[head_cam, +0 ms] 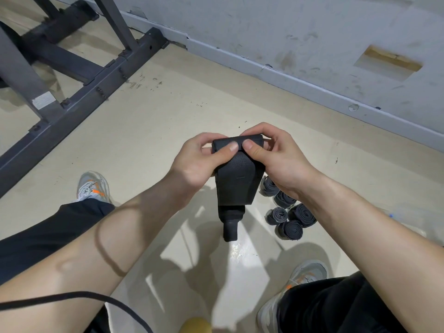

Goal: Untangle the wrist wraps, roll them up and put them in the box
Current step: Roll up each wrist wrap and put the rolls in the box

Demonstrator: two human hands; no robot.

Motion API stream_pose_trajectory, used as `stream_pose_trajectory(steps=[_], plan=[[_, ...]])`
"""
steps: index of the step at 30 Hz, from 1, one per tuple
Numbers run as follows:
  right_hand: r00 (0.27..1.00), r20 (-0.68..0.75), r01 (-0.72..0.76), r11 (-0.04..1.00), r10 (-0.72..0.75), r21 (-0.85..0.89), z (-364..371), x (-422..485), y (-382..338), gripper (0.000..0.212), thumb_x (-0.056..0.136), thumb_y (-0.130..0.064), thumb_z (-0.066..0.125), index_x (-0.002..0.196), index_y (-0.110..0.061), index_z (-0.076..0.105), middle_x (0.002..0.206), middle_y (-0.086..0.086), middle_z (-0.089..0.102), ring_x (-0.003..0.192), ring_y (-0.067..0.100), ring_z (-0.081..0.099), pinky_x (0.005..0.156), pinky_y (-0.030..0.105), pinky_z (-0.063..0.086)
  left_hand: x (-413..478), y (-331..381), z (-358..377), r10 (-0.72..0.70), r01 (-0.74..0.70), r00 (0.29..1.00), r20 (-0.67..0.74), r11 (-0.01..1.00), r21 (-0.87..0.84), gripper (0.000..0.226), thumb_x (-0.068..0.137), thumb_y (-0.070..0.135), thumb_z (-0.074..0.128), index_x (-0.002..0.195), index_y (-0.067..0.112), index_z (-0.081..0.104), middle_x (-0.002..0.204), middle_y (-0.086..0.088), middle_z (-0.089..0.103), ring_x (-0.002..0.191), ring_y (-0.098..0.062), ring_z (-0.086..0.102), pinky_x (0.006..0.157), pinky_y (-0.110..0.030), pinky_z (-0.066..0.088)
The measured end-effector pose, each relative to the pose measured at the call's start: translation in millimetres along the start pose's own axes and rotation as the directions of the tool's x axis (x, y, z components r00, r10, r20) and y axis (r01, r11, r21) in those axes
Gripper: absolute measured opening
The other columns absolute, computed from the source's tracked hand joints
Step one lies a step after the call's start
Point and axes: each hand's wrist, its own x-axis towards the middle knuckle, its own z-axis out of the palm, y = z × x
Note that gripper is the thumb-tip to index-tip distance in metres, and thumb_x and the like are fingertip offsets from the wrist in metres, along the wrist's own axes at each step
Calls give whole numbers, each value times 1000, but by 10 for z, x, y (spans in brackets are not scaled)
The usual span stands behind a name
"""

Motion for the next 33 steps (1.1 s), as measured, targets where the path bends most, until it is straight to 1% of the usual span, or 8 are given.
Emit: stream_pose_trajectory(steps=[4,9,11,14,19,25,28,33], plan=[[1000,-14,11,1000,-11,-29,17,-18,-4,11,96,-2,66,101,-12,67,79,1,72,75,18,67,70,31,56,10,-17,8,68,-67,998,-12,997,38,16,97,23,71,108,12,74,90,-9,75,82,-23,70,82,-41,57],[994,42,-101,990,97,100,38,-19,-53,10,96,-6,65,101,-15,66,86,6,69,83,22,66,73,33,52,21,7,-38,83,-83,996,-22,996,33,22,86,19,78,107,14,75,99,-17,78,94,-33,75,95,-46,58],[988,52,-146,989,144,37,49,-17,-41,5,98,-21,64,101,-16,64,93,6,69,87,21,66,78,37,51,12,10,-48,78,-77,996,-33,996,32,16,92,8,75,107,14,75,100,-17,78,92,-31,75,97,-47,58],[993,21,-115,985,119,-125,88,-16,10,39,94,-53,53,100,-16,64,95,4,68,90,17,65,88,44,51,-1,9,-42,84,-81,996,-40,994,68,20,92,4,73,110,12,75,99,-13,79,92,-27,75,96,-43,59],[999,-34,-31,996,28,-86,104,-19,16,15,104,-24,56,96,-16,66,85,2,65,77,13,60,73,28,49,9,-7,-45,83,-82,996,-17,994,74,26,89,5,77,109,20,73,95,-5,78,89,-21,73,90,-37,58],[1000,-7,-5,997,4,-72,86,-32,8,9,102,-7,59,104,-11,66,82,5,69,75,15,65,71,26,54,11,-9,-16,-7,4,998,65,998,58,51,87,49,66,113,5,73,107,-22,75,95,-27,72,97,-50,57],[1000,-11,-30,999,29,-18,93,-32,3,9,99,-7,63,107,-10,65,84,6,71,79,18,67,74,29,55,13,-7,-25,31,-33,998,45,998,47,41,85,39,70,110,7,76,107,-20,77,99,-31,74,100,-55,55],[985,24,-175,978,173,114,96,-17,-31,17,95,-22,69,107,-11,62,95,8,72,87,23,70,87,43,53,29,7,-52,61,-59,998,-28,995,75,39,77,29,79,111,12,74,105,-12,78,103,-30,75,98,-47,58]])
